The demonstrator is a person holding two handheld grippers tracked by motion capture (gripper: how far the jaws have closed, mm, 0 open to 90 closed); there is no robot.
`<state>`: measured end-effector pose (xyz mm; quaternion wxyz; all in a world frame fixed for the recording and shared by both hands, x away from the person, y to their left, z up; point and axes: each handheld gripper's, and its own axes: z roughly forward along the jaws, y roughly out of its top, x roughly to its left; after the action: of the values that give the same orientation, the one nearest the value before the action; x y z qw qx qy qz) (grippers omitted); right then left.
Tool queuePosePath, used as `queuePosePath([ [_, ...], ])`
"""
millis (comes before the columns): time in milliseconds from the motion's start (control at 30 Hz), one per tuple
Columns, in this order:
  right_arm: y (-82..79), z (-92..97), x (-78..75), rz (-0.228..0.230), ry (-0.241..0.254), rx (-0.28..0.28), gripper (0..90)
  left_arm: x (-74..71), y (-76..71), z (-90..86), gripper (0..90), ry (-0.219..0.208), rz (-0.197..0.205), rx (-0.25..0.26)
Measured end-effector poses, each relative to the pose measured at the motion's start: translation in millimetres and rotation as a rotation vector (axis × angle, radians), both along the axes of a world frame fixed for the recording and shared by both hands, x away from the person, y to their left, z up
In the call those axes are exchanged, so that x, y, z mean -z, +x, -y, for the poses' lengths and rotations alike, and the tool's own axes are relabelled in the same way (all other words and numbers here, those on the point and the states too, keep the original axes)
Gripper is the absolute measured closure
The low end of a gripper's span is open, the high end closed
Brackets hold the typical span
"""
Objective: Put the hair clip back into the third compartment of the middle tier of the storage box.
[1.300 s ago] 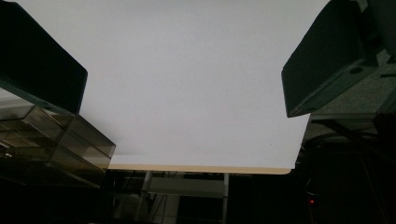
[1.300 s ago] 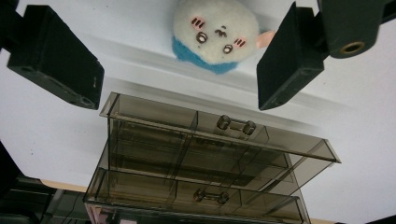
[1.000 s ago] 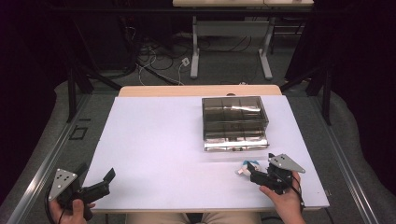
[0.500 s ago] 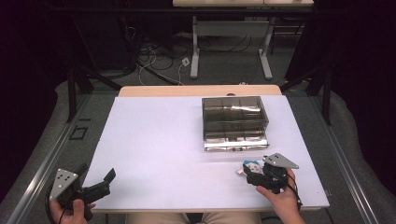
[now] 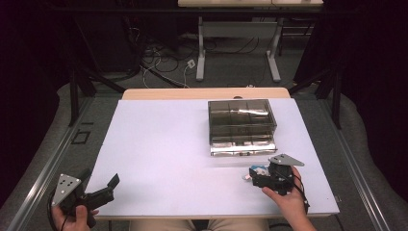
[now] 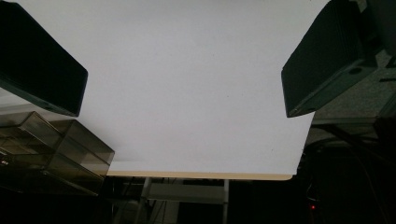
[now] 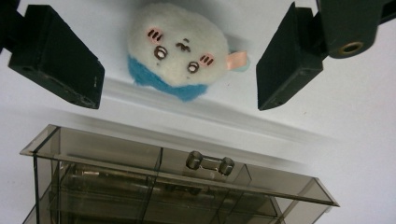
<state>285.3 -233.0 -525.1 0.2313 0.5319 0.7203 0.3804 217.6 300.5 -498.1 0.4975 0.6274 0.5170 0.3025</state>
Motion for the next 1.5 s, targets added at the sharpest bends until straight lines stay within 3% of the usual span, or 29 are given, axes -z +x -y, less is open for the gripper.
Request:
queuePosePath([
  [300,2.5,2.2,4.3,-0.030,0.004,0.018,15.7,0.3,0.3,0.9,0.6,0.004,-0.005,0.004],
  [733,3.5,-2.0,12.0,-0.042,-0.052,0.019,15.7,0.7,1.2,2.0,0.8,0.009,-0.012,0.014],
  [1100,5.3,1.3,17.2,-0.072,-0.053,0.018,16.1,1.3,2.1,2.6,0.9,0.012,-0.017,0.019],
  [1500,6.3,1.6,20.9,-0.100,-0.062,0.003,22.4,1.4,2.4,3.0,1.0,0.015,-0.020,0.025],
])
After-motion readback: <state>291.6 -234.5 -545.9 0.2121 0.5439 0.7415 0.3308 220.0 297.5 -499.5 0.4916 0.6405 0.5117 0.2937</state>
